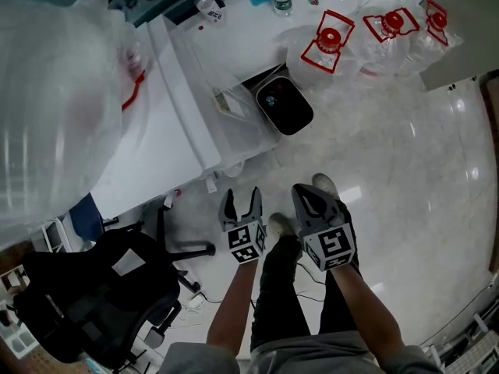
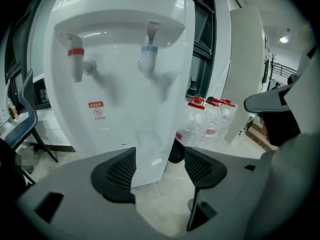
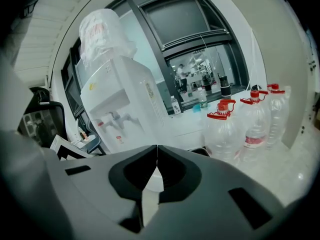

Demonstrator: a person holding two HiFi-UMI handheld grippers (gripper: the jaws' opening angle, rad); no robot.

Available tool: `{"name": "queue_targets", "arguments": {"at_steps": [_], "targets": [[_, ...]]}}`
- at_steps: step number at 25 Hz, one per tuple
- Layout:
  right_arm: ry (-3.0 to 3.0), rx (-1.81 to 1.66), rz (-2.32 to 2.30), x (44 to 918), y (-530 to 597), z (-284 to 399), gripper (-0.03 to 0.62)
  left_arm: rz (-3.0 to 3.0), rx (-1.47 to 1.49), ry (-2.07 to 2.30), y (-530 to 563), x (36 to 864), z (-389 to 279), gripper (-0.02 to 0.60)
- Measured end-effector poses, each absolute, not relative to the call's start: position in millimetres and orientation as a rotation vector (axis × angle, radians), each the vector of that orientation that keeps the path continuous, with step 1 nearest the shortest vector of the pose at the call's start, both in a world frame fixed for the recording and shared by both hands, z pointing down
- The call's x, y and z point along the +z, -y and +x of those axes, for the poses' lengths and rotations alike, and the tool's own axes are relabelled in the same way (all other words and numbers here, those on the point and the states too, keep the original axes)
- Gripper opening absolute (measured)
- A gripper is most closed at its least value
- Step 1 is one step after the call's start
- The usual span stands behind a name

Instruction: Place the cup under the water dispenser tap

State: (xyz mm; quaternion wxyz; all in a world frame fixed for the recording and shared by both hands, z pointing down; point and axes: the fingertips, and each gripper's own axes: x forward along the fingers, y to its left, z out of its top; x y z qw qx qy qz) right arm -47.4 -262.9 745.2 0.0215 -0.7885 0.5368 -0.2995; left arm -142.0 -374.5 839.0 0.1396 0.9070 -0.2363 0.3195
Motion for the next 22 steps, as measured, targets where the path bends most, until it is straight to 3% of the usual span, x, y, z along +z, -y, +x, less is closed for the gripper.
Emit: {"name": "queue_targets", "arguments": {"at_steps": [22], "targets": [[-1.811, -0.815, -2.274, 525.6, 264.2, -42.3, 0.011, 2.717, 0.745, 0.386, 306.6, 568.8, -102.4, 0.099]]}}
